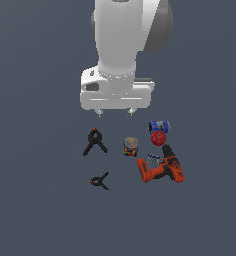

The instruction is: Pick up a designated object from a clutter of objects.

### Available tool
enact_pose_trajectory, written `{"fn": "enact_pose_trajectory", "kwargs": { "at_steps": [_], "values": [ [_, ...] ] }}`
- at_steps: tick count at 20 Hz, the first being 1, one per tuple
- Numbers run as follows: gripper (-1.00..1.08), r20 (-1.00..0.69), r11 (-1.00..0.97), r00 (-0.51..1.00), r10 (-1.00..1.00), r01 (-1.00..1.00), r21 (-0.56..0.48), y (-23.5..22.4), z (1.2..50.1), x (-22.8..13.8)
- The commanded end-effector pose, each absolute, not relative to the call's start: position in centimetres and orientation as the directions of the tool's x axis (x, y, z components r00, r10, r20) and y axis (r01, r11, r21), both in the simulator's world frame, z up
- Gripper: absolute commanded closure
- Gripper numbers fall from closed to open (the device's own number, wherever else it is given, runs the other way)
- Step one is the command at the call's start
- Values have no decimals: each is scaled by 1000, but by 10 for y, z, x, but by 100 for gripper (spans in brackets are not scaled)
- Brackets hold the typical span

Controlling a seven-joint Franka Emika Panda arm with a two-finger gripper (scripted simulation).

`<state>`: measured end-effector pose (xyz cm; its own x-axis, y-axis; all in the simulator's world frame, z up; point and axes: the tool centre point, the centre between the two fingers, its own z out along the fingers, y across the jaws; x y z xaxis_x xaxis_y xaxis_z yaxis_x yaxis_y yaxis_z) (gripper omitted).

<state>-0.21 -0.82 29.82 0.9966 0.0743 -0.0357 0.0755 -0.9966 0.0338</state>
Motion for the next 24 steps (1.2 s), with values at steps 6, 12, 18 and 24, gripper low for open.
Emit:
{"fn": "enact_pose_trajectory", "kwargs": {
  "at_steps": [6, 12, 18, 24],
  "values": [
    [-92, -34, -996, 996, 79, 80, 37, -8, 298, -2],
    [-92, -32, -999, 999, 20, 21, 32, -9, 291, 6],
    [-92, -29, -996, 996, -86, -86, 23, -12, 279, 18],
    [-92, -27, -970, 970, -243, -243, 13, -18, 259, 35]
  ]
}}
